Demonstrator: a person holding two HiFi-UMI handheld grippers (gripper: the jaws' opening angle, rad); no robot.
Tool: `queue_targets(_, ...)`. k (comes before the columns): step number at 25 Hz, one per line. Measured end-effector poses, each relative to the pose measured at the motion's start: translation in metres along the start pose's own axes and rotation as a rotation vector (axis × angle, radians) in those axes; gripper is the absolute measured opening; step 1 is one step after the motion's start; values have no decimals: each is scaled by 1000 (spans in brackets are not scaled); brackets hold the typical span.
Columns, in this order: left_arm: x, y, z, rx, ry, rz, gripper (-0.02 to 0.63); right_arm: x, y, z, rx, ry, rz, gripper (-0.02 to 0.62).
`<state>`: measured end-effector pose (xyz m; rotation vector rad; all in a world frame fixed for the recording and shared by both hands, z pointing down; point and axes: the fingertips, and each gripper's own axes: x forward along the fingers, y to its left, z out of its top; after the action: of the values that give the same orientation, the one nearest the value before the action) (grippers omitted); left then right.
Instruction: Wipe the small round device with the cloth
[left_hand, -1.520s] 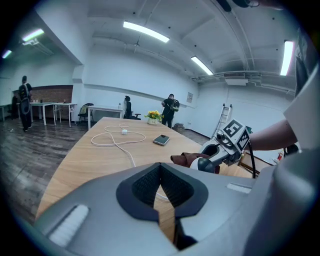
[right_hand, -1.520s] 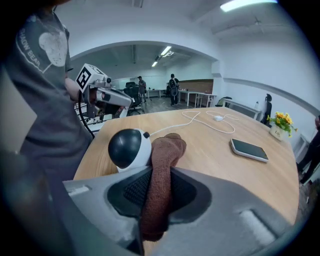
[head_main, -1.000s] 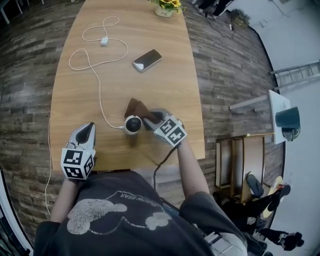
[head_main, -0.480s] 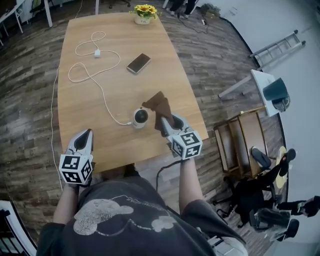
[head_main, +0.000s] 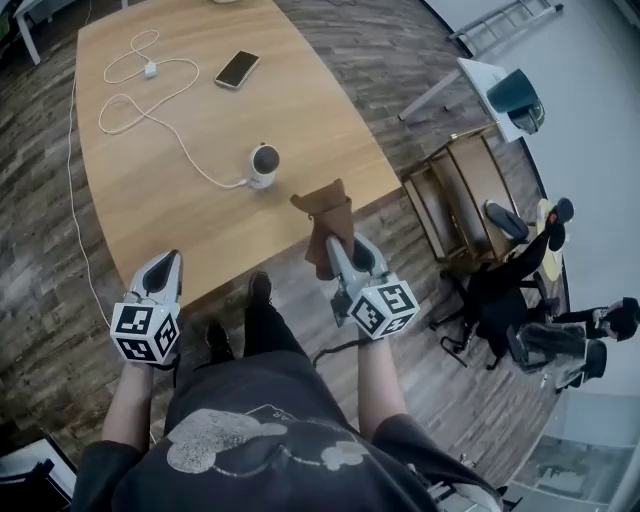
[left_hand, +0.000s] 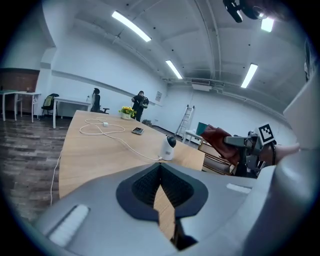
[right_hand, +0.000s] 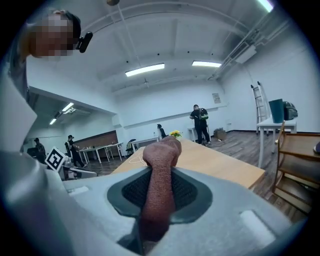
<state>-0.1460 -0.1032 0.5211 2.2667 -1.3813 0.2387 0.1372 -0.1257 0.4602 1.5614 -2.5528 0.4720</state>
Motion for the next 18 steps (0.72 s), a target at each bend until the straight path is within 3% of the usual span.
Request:
queue_targets(7,-14,-29,-5,-4,-29,-38,18,-39,22,-18,17,1,25,75)
queue_targets(18,-55,-96,-24,33,-64,26,18,-81,65,-32,30,-32,227,75)
